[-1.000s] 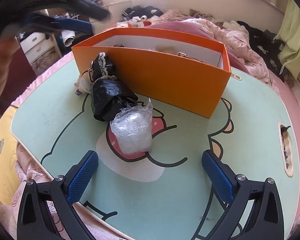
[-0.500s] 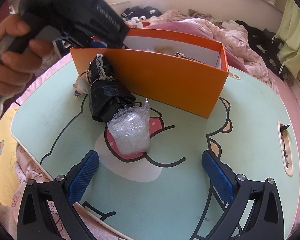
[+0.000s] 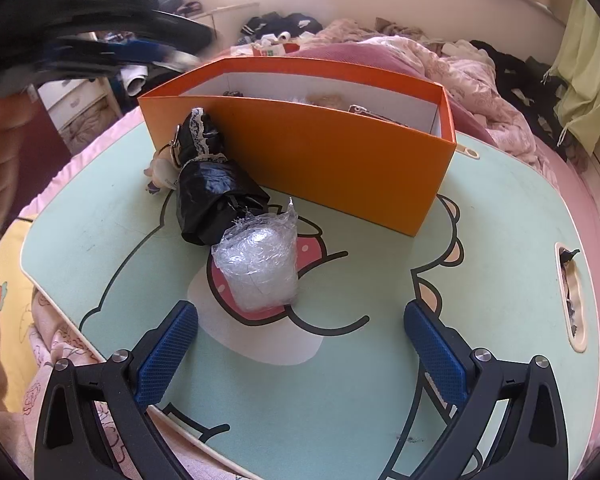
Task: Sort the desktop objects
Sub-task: 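Grasp the silver cone in the box with the left tool and lift, then set the silver cone on the table by the figurine, open left tool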
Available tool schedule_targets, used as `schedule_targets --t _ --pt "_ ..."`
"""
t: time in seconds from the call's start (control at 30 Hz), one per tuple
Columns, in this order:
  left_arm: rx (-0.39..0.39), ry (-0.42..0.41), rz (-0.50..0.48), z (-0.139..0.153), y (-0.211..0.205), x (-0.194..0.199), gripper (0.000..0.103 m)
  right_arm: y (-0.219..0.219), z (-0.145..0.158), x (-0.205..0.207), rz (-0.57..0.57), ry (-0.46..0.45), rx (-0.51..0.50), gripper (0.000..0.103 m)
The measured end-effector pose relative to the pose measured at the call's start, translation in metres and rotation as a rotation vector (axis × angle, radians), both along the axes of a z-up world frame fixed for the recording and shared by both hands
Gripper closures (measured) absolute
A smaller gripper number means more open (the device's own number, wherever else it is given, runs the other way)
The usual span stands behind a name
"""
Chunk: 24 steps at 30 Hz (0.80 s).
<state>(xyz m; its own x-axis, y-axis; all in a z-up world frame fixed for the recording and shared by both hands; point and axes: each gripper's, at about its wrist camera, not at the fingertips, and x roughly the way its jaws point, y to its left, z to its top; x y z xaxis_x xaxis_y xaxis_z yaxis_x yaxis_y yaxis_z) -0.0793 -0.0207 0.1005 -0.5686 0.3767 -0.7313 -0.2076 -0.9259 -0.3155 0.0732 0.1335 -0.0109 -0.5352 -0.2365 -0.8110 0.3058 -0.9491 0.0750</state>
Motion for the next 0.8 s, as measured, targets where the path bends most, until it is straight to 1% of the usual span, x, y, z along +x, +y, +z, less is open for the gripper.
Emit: schedule_targets --t 0.07,0.1,0.23,0.33,0.37,0.43,0.47,0.5,0.53,0.57,0.6,0.63,0.67,0.7,0.73,0.77,0.8 --pt "-0.011 0.031 0.024 -0.002 -0.012 0.027 0.071 0.0 0.0 0.0 0.0 0.0 0.0 0.0" --pt "-0.027 0.028 0.042 -0.01 -0.017 0.037 0.071 0.0 0.0 0.0 0.0 0.0 0.0 0.0" --pt "-0.09 -0.027 0.098 -0.052 -0.025 0.056 0.071 0.0 0.0 0.0 0.0 0.0 0.0 0.0" --pt "-0.107 -0.059 0.092 -0.078 -0.019 0.057 0.071 0.0 0.0 0.0 -0.004 0.001 0.0 0.0" --pt "-0.122 -0.056 0.086 -0.083 -0.013 0.057 0.071 0.0 -0.001 0.0 -0.005 0.001 -0.001 0.0" --pt "-0.18 0.016 0.082 -0.083 -0.002 0.06 0.071 0.001 -0.001 0.0 -0.005 0.002 -0.001 0.0" --pt "-0.194 0.031 0.071 -0.084 0.003 0.06 0.07 0.0 -0.001 0.0 -0.005 0.001 -0.002 0.0" --pt "-0.202 0.032 0.058 -0.086 0.009 0.059 0.063 0.0 -0.001 0.0 -0.005 0.002 -0.002 0.0" --pt "-0.209 0.03 0.057 -0.087 0.012 0.059 0.058 0.0 -0.001 0.0 -0.005 0.002 0.0 0.0" --pt "-0.21 0.036 0.061 -0.086 0.014 0.062 0.048 0.0 -0.001 0.0 -0.012 0.006 -0.001 0.0" --pt "-0.205 0.054 0.068 -0.085 0.014 0.066 0.04 0.0 -0.001 0.0 -0.012 0.007 -0.002 0.0" --pt "-0.202 0.086 0.081 -0.081 0.013 0.072 0.034 0.0 -0.001 0.0 -0.012 0.007 -0.003 0.0" --pt "-0.205 0.117 0.096 -0.078 0.011 0.078 0.031 0.002 -0.001 -0.001 -0.012 0.007 -0.002 0.0" --pt "-0.214 0.155 0.121 -0.076 0.009 0.087 0.023 0.002 -0.001 -0.001 -0.012 0.007 -0.002 0.0" --pt "-0.216 0.175 0.138 -0.076 0.004 0.092 0.019 0.002 -0.001 -0.001 -0.012 0.007 -0.003 0.0" --pt "-0.216 0.19 0.155 -0.077 0.002 0.098 0.019 0.002 -0.001 -0.001 -0.012 0.007 -0.002 0.0" --pt "-0.225 0.187 0.159 -0.084 0.003 0.103 0.019 0.002 -0.001 -0.001 -0.012 0.007 -0.002 0.0"
